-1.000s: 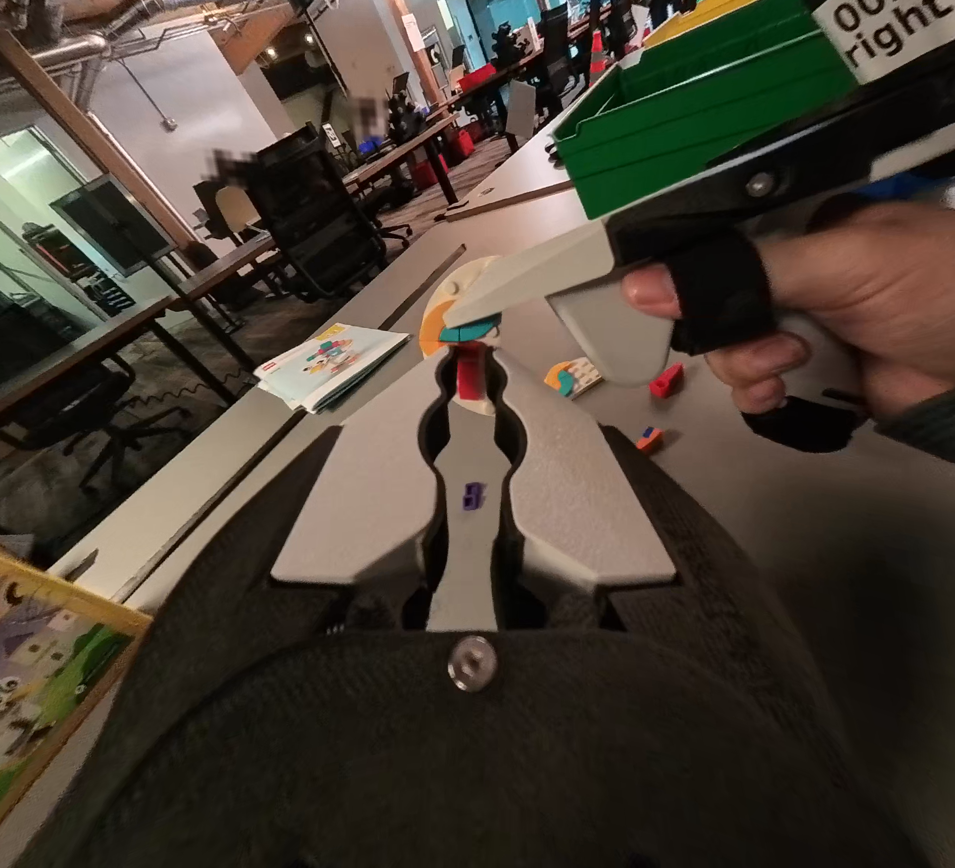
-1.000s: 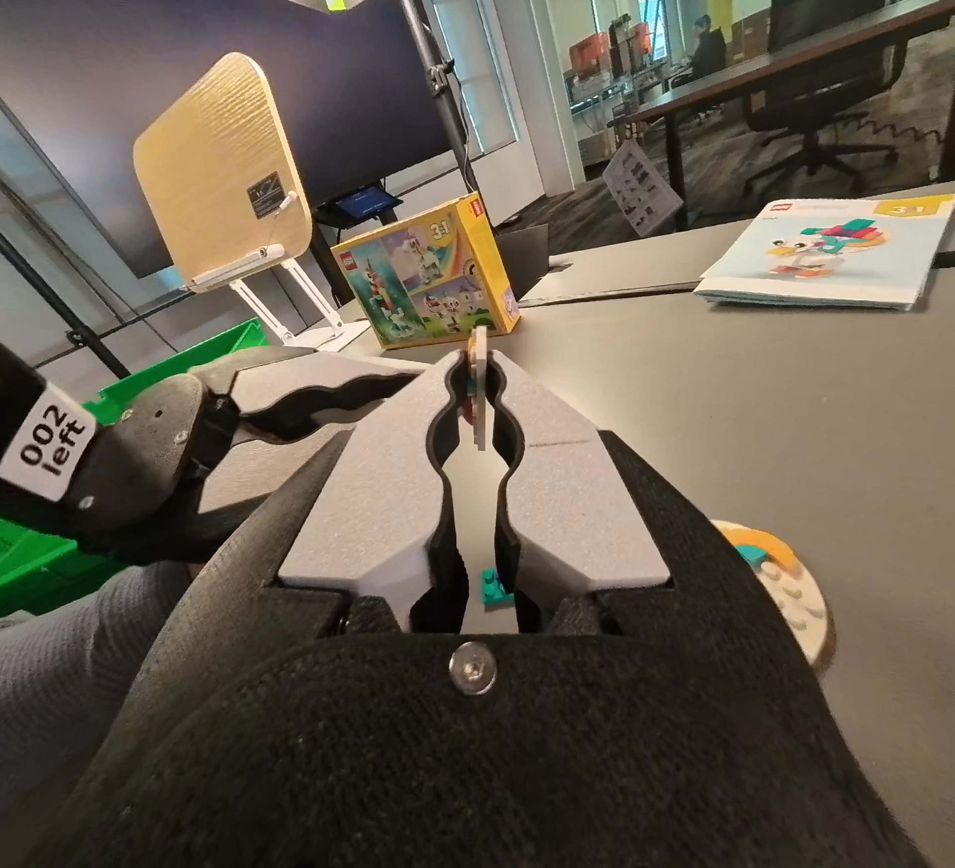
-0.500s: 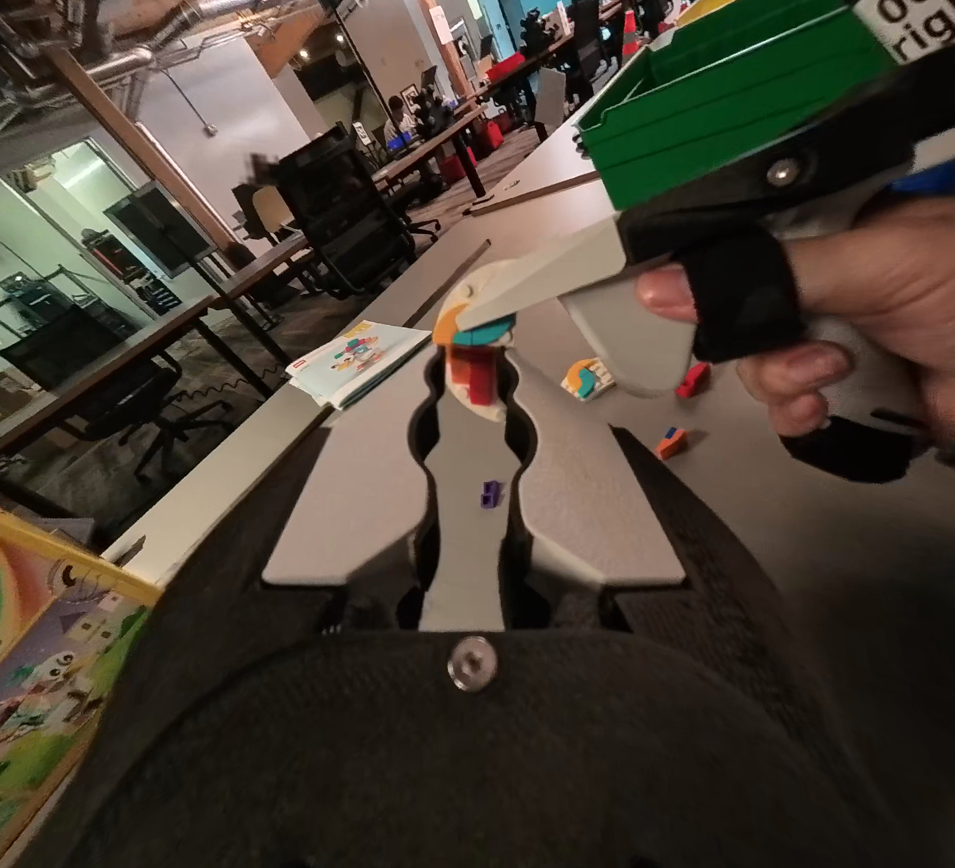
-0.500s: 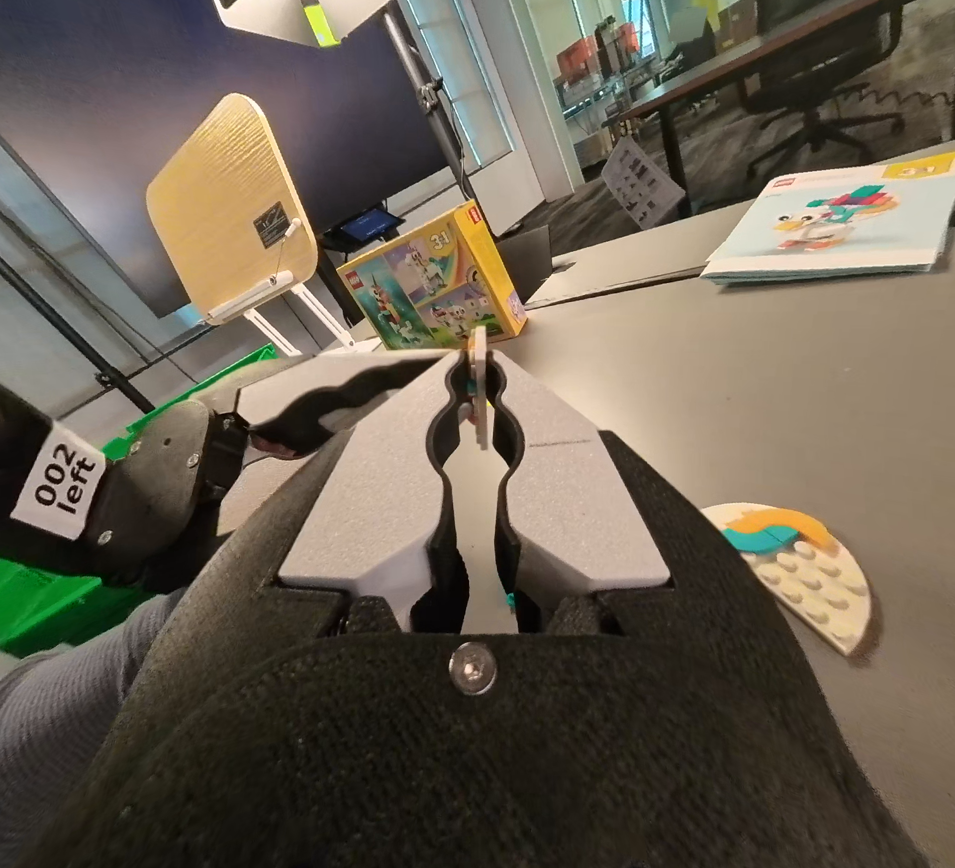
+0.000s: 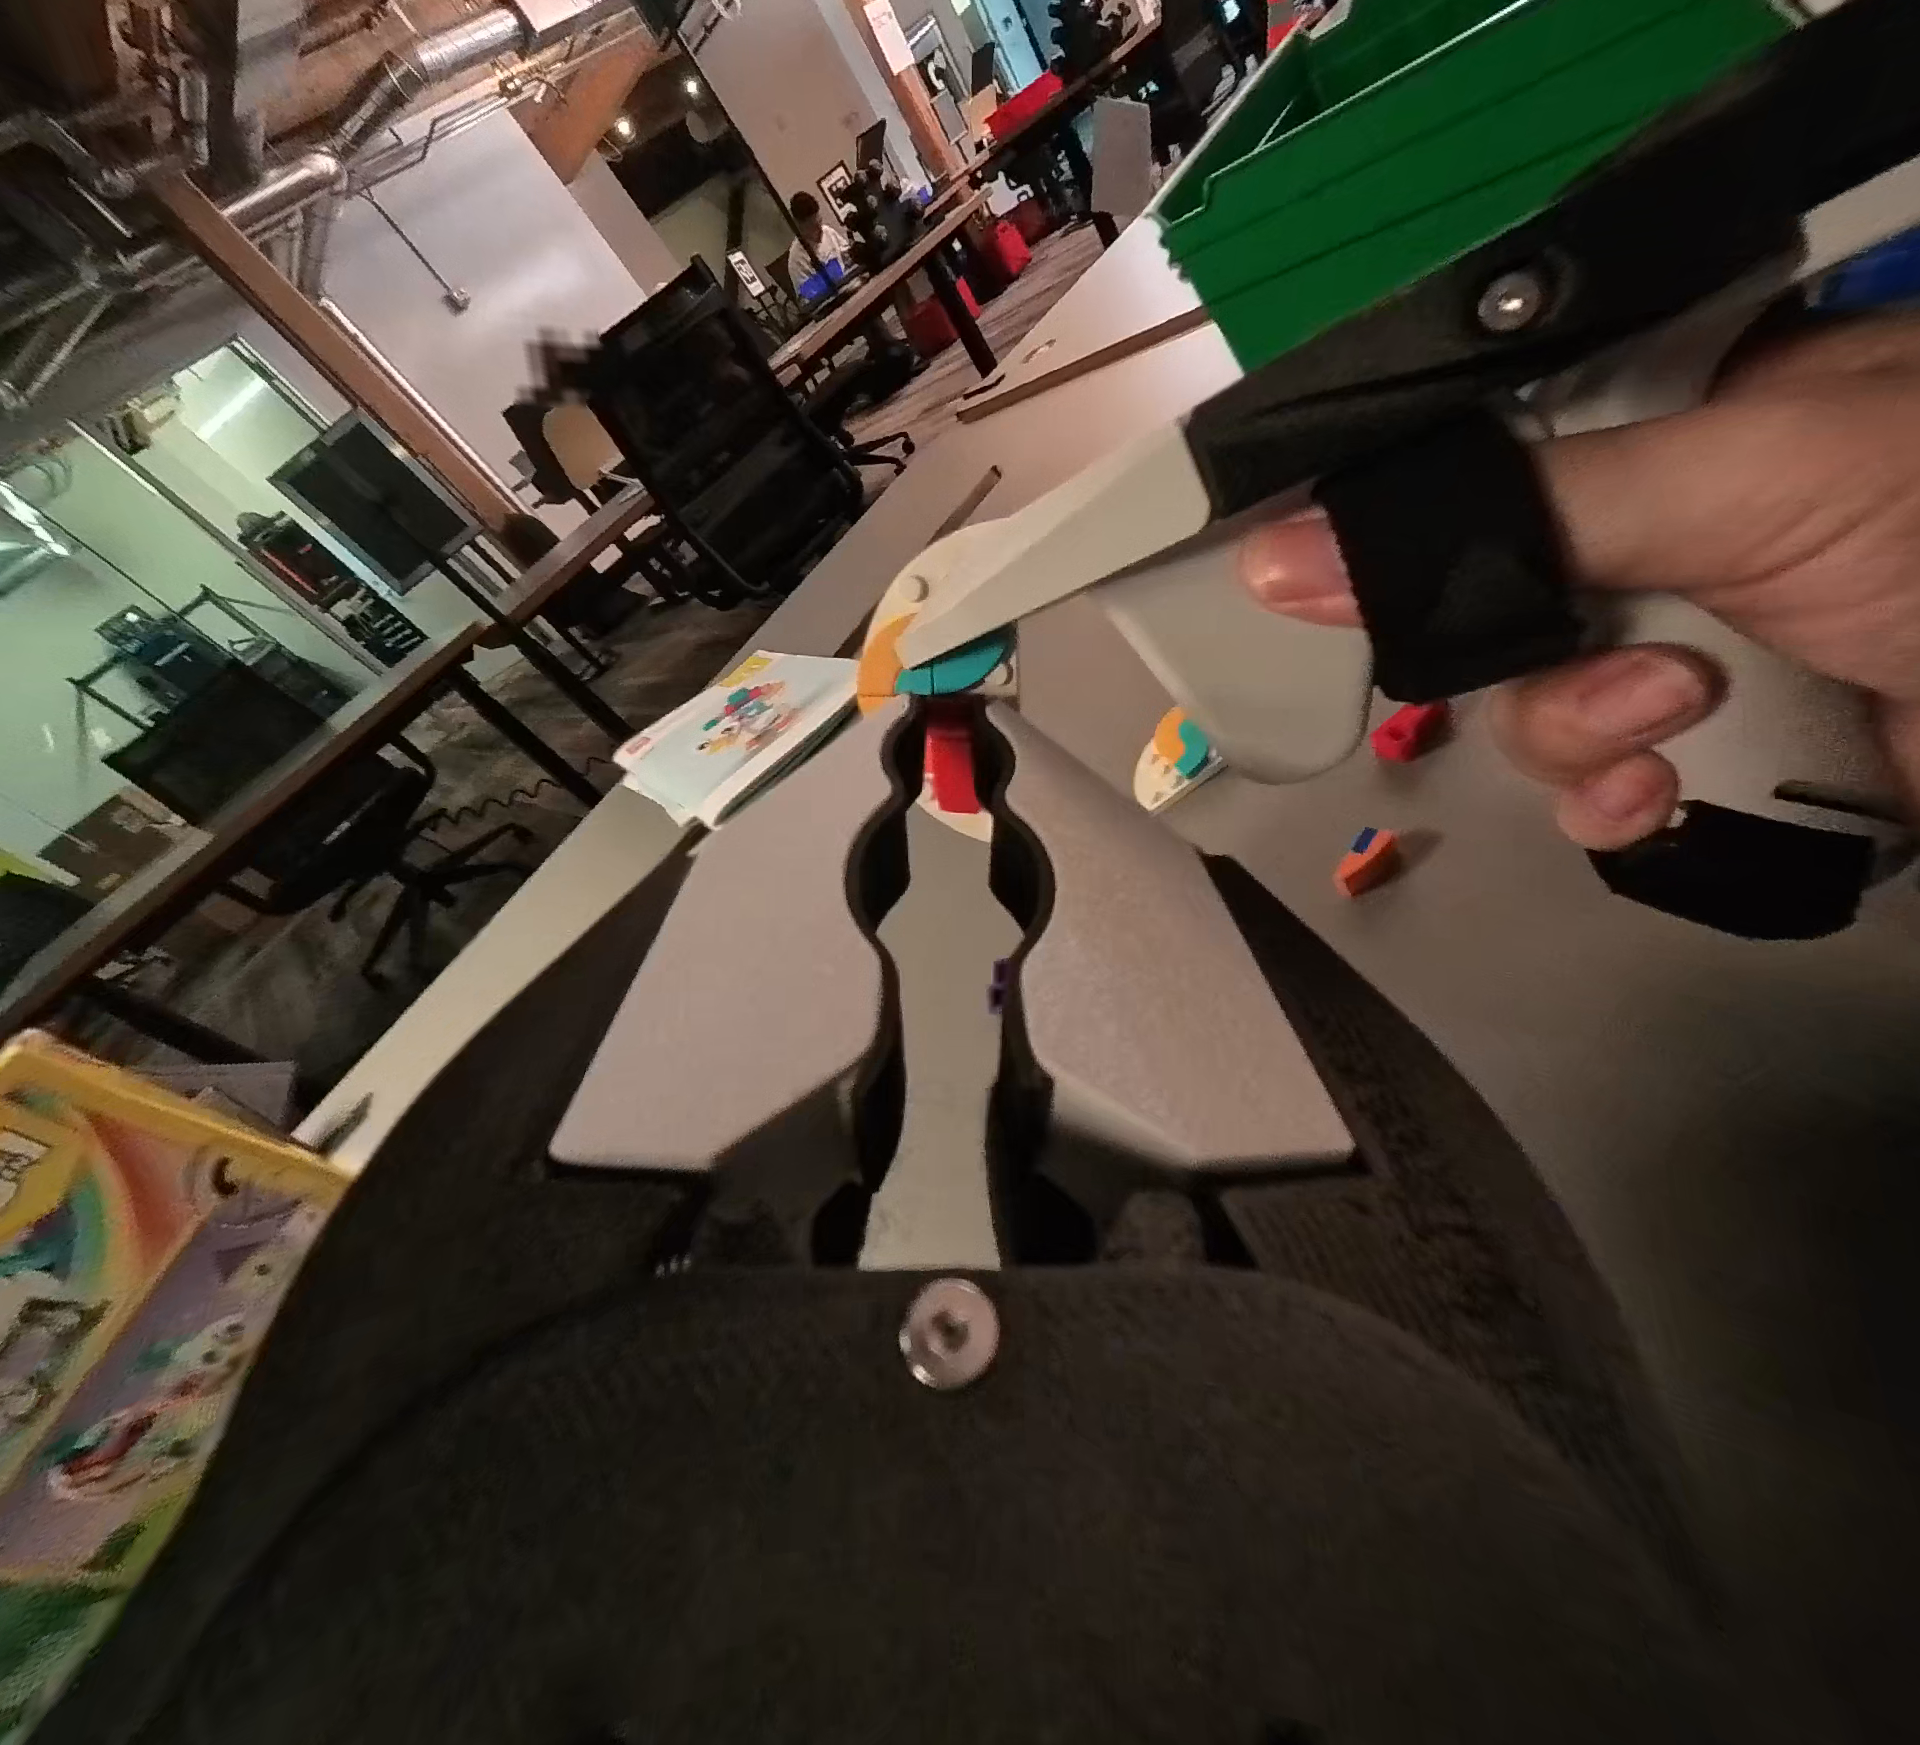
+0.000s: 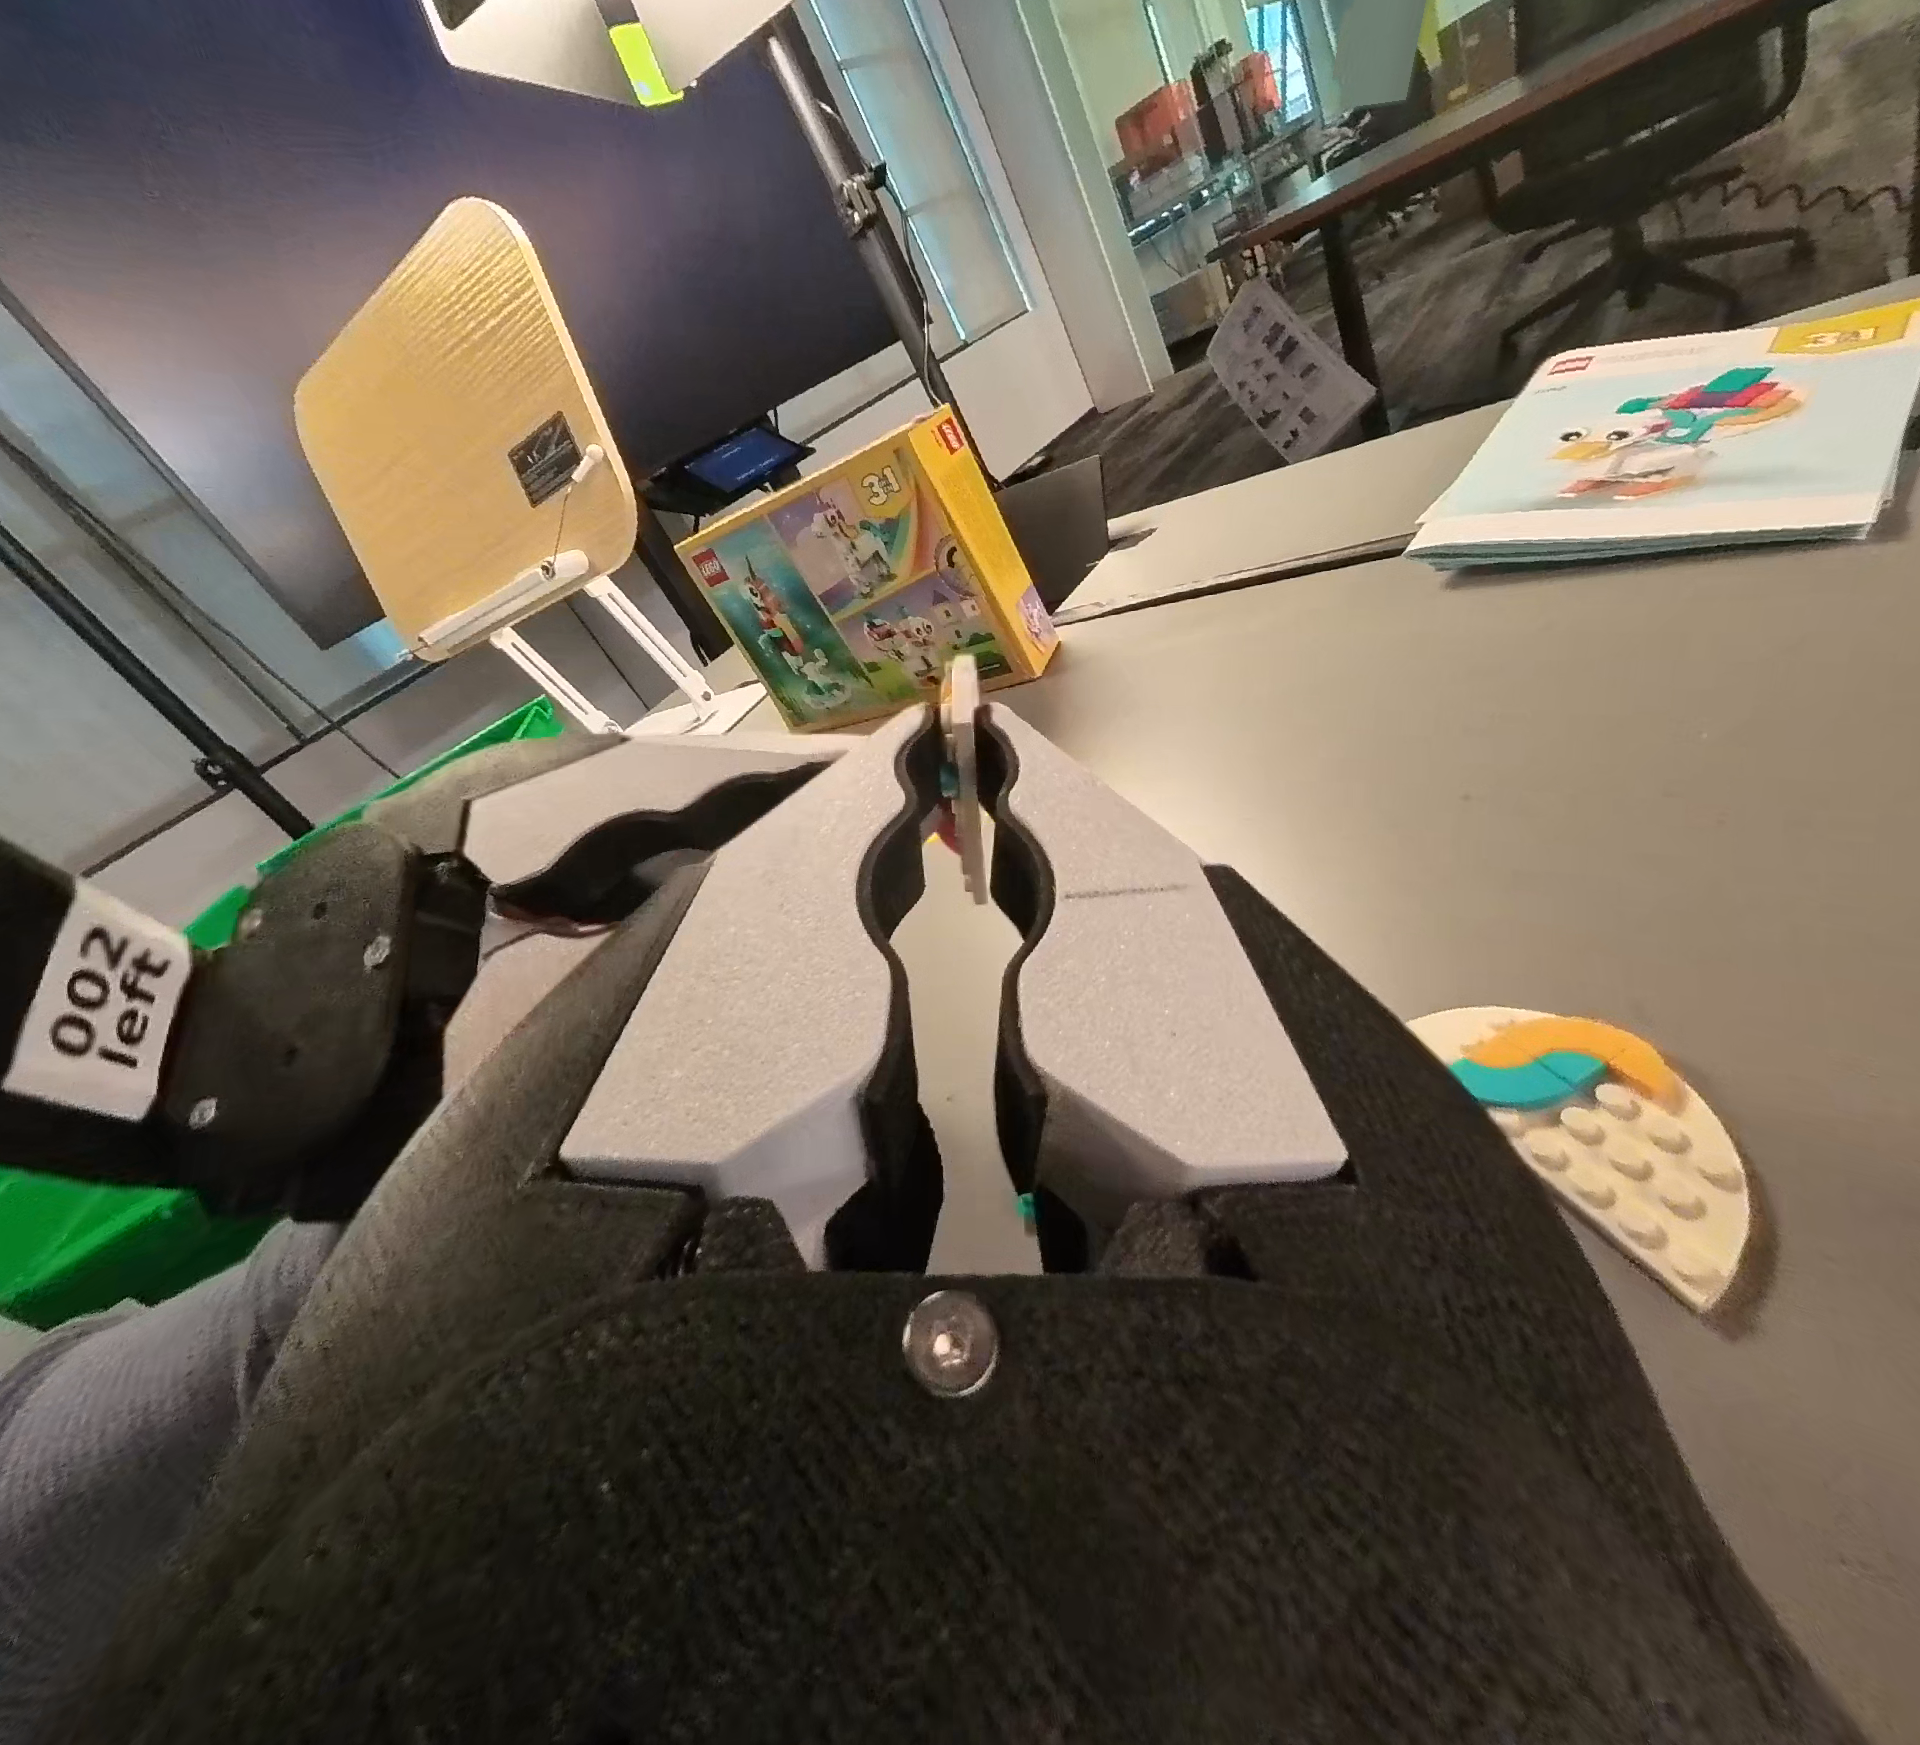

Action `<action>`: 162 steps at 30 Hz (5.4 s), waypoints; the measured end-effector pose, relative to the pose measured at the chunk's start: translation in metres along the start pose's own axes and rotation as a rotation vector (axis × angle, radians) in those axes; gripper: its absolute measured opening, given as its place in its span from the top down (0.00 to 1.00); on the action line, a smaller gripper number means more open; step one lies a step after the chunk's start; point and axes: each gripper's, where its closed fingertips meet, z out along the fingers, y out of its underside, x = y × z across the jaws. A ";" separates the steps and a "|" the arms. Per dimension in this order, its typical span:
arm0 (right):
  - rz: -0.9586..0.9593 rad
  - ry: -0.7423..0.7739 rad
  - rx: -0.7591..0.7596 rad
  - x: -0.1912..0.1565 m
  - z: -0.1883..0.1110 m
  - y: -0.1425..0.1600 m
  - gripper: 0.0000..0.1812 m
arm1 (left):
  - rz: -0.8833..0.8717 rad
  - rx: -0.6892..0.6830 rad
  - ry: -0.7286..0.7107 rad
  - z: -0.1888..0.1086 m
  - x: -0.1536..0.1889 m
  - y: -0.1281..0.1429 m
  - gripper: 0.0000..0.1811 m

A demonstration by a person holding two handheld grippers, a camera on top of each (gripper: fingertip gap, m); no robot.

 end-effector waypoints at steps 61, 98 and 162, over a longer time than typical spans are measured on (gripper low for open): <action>0.055 -0.075 -0.143 0.017 0.001 0.015 0.98 | -0.348 -0.097 0.198 0.007 0.009 0.021 0.92; -0.122 -0.001 -0.144 0.013 0.000 0.013 0.96 | -0.190 -0.122 0.095 0.003 -0.002 0.018 0.97; 0.090 -0.169 -0.175 0.009 0.003 0.024 0.98 | -0.167 -0.153 0.054 0.004 -0.002 0.026 0.92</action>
